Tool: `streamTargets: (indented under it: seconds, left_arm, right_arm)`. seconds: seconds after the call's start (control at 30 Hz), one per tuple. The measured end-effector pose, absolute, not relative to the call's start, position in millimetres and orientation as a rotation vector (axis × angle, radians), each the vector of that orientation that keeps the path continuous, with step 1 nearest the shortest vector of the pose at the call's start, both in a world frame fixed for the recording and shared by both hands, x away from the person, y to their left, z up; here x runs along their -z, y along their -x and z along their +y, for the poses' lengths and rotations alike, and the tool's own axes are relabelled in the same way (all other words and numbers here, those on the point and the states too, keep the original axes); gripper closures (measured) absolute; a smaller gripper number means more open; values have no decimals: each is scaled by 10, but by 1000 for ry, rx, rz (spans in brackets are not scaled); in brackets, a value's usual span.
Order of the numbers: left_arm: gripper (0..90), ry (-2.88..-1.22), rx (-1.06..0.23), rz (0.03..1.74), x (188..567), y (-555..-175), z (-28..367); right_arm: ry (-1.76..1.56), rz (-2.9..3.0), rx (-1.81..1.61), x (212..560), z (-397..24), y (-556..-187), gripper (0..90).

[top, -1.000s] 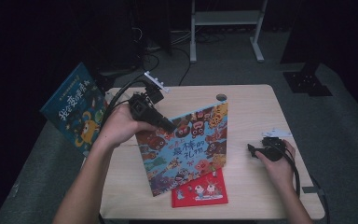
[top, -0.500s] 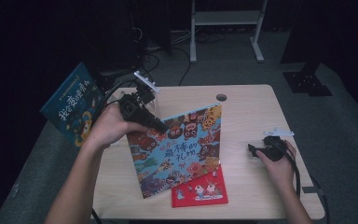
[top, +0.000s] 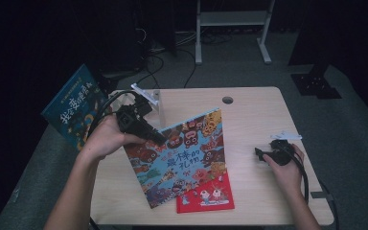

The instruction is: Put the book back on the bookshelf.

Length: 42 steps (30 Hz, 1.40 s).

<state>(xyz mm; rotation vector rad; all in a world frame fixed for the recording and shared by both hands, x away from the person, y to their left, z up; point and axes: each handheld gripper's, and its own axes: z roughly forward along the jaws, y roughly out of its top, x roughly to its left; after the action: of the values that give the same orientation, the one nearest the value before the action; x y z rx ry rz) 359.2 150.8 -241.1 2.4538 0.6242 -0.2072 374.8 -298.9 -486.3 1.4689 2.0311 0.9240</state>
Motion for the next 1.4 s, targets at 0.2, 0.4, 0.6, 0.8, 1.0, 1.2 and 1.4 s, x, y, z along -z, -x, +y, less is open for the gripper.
streamTargets:
  seconds: [0.2, 0.4, 0.6, 0.8, 1.0, 1.2, 1.4]
  left_arm:
    - [800, -2464, 202, 597, 2394, -3561, 1481]
    - [766, -2473, 208, 583, 2385, -3566, 1441]
    - [755, -2487, 207, 585, 2401, -3587, 1376]
    - [756, -2520, 217, 587, 2440, -3608, 1313]
    - [780, -2550, 216, 594, 2438, -3611, 1272]
    - [802, -2574, 213, 611, 2441, -3616, 1240]
    - [810, -2557, 226, 648, 2450, -3643, 1264]
  right_arm:
    - [-1469, 2032, -924, 4863, -2989, -3748, 213]
    - [-1469, 2031, -924, 4864, -2987, -3750, 213]
    - [-1469, 2032, -924, 4863, -2985, -3749, 214]
    - [-1467, 2033, -925, 4864, -2985, -3750, 214]
    - [-1468, 2033, -925, 4864, -2985, -3749, 214]
    - [-1468, 2032, -924, 4864, -2985, -3749, 214]
    - [-1468, 2032, -925, 4864, -2985, -3750, 214]
